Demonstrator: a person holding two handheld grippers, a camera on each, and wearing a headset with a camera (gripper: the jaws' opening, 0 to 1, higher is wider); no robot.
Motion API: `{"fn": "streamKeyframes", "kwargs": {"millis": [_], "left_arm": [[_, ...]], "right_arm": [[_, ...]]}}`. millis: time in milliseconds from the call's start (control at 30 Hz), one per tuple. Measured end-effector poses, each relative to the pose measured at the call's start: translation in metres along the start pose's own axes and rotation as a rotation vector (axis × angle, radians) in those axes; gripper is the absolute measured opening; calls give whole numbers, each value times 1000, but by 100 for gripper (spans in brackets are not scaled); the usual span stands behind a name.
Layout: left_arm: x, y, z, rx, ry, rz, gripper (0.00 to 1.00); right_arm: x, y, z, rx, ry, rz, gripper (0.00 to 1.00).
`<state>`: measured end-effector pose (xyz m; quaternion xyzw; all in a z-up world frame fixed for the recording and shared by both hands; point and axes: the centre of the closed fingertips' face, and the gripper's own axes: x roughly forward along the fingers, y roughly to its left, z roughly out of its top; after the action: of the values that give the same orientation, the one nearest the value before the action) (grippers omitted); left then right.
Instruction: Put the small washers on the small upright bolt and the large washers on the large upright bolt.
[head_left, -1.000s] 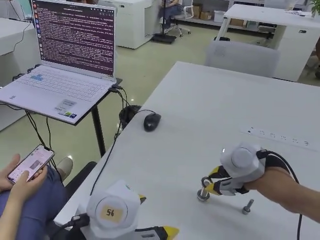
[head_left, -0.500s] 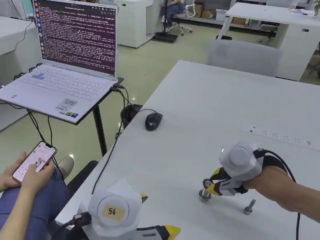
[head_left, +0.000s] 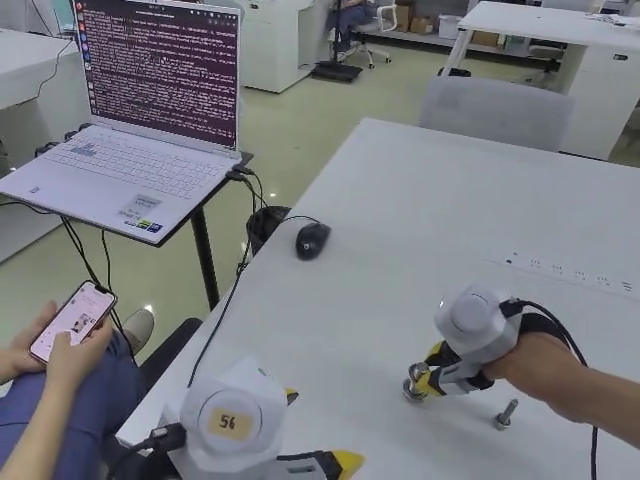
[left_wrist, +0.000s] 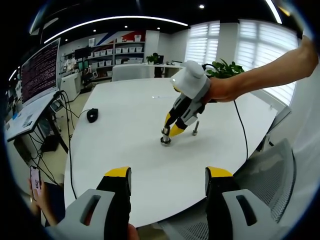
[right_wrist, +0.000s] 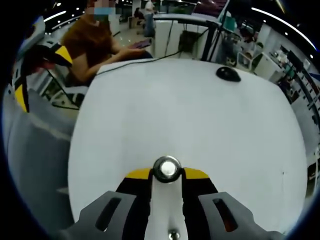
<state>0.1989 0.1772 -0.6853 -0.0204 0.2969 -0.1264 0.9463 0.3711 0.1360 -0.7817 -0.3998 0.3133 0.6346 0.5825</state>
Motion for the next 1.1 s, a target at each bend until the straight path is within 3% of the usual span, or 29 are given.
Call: {"fn": "streamKeyframes", "kwargs": {"millis": [600, 867, 1100], "left_arm": [[-2, 0, 1, 7, 3, 1, 59], [0, -2, 4, 18, 0, -5, 59], [3, -4, 4, 21, 0, -12, 59]], "right_arm": [[25, 4, -18, 77, 49, -6, 24], [18, 3, -20, 99, 37, -26, 24], [4, 8, -23, 197, -38, -70, 26]]}}
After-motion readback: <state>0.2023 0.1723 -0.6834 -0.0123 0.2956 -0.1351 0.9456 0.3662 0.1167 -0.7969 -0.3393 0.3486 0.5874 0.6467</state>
